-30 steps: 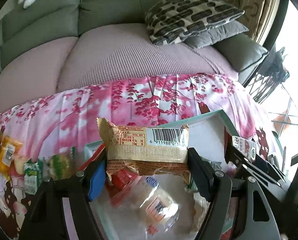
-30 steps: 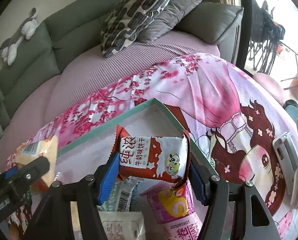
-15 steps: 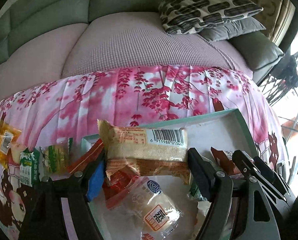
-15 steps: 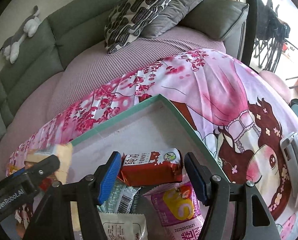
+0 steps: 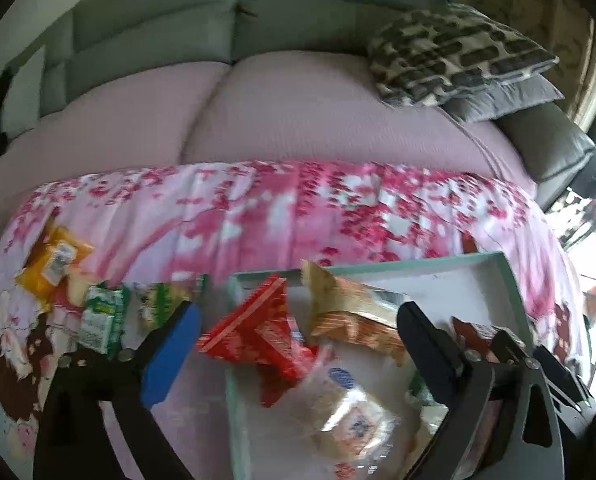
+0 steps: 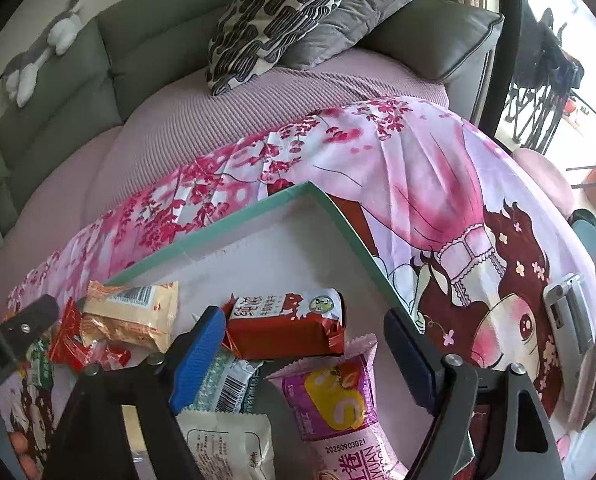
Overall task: Organize snacks
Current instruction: 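Carry the bread bag and milk-biscuit pack into the tray and open both grippers, then move both open grippers back over the remaining snacks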
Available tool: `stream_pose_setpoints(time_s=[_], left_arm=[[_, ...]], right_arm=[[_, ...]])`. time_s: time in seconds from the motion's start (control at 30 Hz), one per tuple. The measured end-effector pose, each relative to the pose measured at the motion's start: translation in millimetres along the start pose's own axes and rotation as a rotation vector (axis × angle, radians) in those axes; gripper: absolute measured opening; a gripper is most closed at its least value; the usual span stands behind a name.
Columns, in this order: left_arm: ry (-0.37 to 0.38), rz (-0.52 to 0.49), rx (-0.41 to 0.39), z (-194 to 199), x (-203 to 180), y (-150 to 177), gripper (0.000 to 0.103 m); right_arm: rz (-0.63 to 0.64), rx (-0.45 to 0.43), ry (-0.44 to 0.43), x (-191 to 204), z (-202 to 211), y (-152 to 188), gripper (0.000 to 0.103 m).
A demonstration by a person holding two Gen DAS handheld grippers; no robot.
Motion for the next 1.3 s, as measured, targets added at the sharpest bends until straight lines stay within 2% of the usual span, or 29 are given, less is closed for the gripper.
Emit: stream_pose_setpoints(time_s=[0.03, 0.07, 0.2, 0.47, 0.9, 1.1, 1.3], left_arm=[[-0.021, 0.01, -0.008, 1.2, 5.2, 0.3, 0.101], [-0.038, 0.019, -0.013, 2.3, 9.5, 0.5, 0.101], [-0.114, 0.064, -0.045, 5.7, 30.5, 1.9, 0.101], [-0.164, 0.122, -0.067, 7.0, 56.1, 4.4, 0.102], [-0.153, 0.119, -0.062, 7.3, 63.7, 9.1, 0.102], [-0.202, 0.128, -0.072, 12.4, 86.9, 10.6, 0.102], [-0.272, 0.167, -0.072, 17.9, 127.2, 15.3, 0.102]], right_arm=[[0.002, 0.002, 0.002, 0.0, -0.3, 0.3, 0.099], [0.004, -0.001, 0.001, -0.2, 0.1, 0.5, 0.103], [0.003, -0.003, -0.009, -0.6, 2.5, 0.7, 0.103], [0.016, 0.003, -0.018, 2.6, 2.4, 0.6, 0.103], [0.035, -0.001, 0.004, 11.4, 11.9, -0.3, 0.103], [0.075, -0.02, -0.02, 34.1, 23.5, -1.5, 0.103], [0.172, -0.023, -0.037, 73.4, 27.9, 4.2, 0.103]])
Point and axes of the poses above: each gripper's, at about its wrist camera, not at the fingertips, and z roughly against the way its jaws point, x to its left, y to its underside, the point moved 4 cm from there along -z, roughly the way its jaws point, and after that the axes turned 4 degrees about x, right-handed, at the moved point
